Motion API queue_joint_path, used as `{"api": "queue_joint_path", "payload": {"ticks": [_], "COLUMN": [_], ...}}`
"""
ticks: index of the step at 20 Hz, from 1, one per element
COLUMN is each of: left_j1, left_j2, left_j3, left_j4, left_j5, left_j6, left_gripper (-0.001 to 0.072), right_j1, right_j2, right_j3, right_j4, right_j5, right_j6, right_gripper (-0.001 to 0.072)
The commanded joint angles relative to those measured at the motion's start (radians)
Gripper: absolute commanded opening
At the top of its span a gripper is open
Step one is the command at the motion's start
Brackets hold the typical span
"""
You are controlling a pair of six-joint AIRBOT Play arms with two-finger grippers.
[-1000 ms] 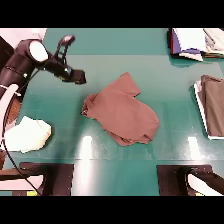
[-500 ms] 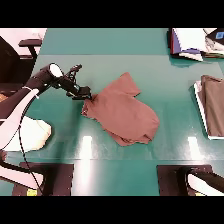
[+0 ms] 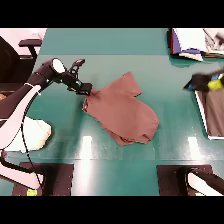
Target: Fold the shirts.
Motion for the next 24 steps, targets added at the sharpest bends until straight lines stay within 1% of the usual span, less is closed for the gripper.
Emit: {"api": "queue_joint_path", "payload": {"ticks": [1,4,7,8,10,11,12,15,18,22,24], "left_j1": [-0.001,-0.001,-0.001,-0.001,0.000,0.000,0.000,0.000,0.000,-0.001,-0.001], "left_j2": [-0.001,-0.001,-0.001,-0.001,-0.001,-0.001,0.001,0.084,0.246,0.488,0.601], "left_j3": [0.092,0.104,0.104,0.104,0.104,0.108,0.117,0.158,0.249,0.410,0.463], "left_j4": [0.014,0.005,0.005,0.005,0.005,0.005,0.005,0.050,0.093,0.089,0.089], "left_j5": [-0.032,-0.024,-0.024,-0.024,-0.026,-0.032,-0.043,-0.026,0.015,0.023,0.024], "left_j6": [0.001,0.001,0.001,0.002,0.004,0.016,0.027,0.026,0.027,0.027,0.027], "left_gripper": [0.0021,0.0021,0.0021,0.0021,0.0021,0.0021,0.0020,0.0020,0.0020,0.0021,0.0020], "right_j1": [-0.080,-0.058,0.037,0.071,0.134,0.157,0.172,0.151,0.092,0.027,0.010], "right_j2": [0.039,-0.015,-0.129,-0.167,-0.235,-0.261,-0.273,-0.217,-0.068,0.139,0.214], "right_j3": [-0.358,-0.533,-0.554,-0.535,-0.475,-0.438,-0.397,-0.266,-0.096,0.157,0.254], "right_j4": [0.102,0.265,0.360,0.364,0.363,0.361,0.346,0.288,0.225,0.224,0.224], "right_j5": [-0.119,-0.249,-0.357,-0.383,-0.426,-0.438,-0.444,-0.409,-0.298,-0.208,-0.190], "right_j6": [-0.003,-0.109,-0.149,-0.157,-0.174,-0.187,-0.186,-0.185,-0.185,-0.180,-0.155], "right_gripper": [0.0556,0.0554,0.0547,0.0471,0.0296,0.0143,0.0017,0.0016,0.0015,0.0015,0.0016]}}
